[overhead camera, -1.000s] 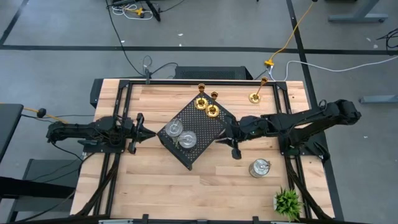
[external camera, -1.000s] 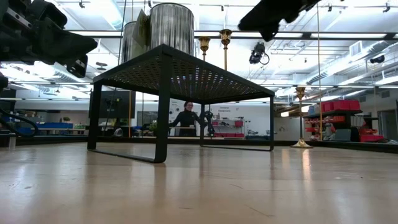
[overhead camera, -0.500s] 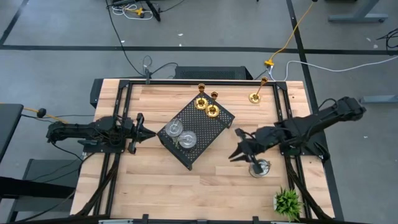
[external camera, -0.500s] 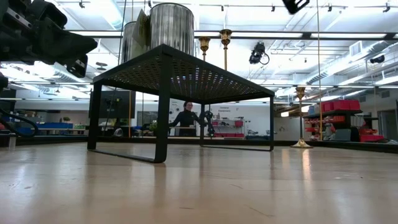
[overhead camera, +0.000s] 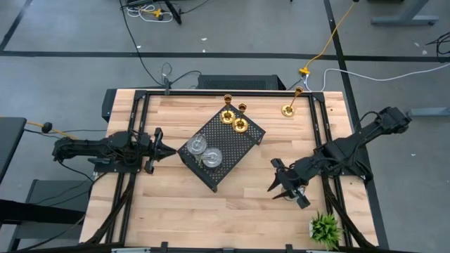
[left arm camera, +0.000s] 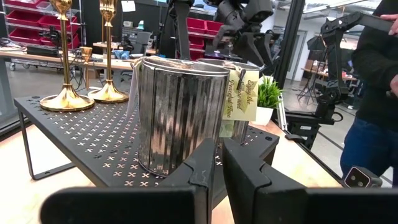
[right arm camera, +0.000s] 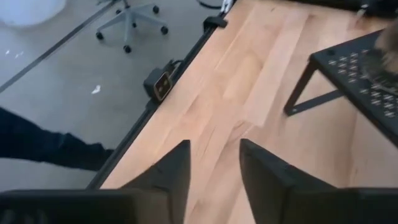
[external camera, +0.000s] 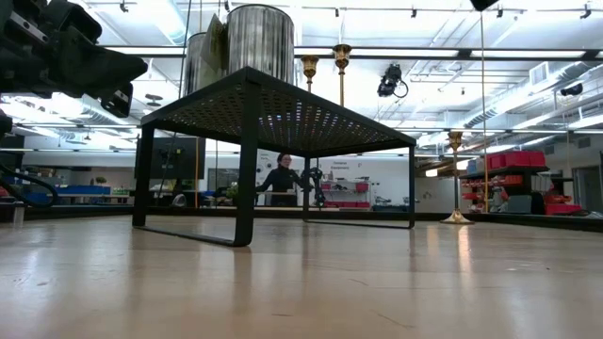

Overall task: Pick & Place candle stick holders
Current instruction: Put the scented candle on the shelf aligned with the other silver scented candle

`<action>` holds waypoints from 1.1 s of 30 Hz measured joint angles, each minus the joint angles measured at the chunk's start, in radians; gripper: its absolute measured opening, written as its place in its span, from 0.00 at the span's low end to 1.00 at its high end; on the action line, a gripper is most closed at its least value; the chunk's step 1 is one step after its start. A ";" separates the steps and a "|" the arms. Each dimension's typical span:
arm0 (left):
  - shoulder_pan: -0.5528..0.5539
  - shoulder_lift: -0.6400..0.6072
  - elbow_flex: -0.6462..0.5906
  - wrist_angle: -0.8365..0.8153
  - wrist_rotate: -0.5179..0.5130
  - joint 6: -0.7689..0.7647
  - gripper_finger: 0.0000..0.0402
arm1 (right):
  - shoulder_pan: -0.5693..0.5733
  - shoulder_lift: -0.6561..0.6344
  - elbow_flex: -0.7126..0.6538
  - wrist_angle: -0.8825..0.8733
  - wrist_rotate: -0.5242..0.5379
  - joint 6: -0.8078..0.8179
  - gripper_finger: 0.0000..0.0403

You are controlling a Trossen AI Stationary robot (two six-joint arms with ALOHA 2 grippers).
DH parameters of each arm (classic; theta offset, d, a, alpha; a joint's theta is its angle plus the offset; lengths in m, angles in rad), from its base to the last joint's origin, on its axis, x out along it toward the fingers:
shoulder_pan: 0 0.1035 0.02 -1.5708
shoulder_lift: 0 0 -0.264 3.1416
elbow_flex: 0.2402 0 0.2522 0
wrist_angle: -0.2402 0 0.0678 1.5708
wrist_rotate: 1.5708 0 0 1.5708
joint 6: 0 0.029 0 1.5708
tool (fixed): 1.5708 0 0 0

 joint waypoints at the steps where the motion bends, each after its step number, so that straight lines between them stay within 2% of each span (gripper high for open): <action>1: 0.000 0.000 0.000 0.000 0.000 0.000 0.10 | 0.007 0.000 0.000 -0.007 -0.001 -0.001 0.38; 13: 0.000 0.000 0.000 0.000 0.000 0.000 0.10 | 0.078 -0.008 0.000 -0.157 0.011 0.004 0.78; 19: 0.000 0.000 0.000 0.000 0.000 0.000 0.10 | 0.094 -0.008 0.000 -0.197 0.028 0.008 0.96; 21: 0.000 0.000 0.000 0.000 0.000 0.000 0.10 | 0.099 -0.008 0.000 -0.199 0.028 0.017 0.98; 33: 0.000 0.000 0.000 0.000 0.000 0.000 0.10 | 0.175 -0.039 -0.013 -0.277 0.063 0.014 0.99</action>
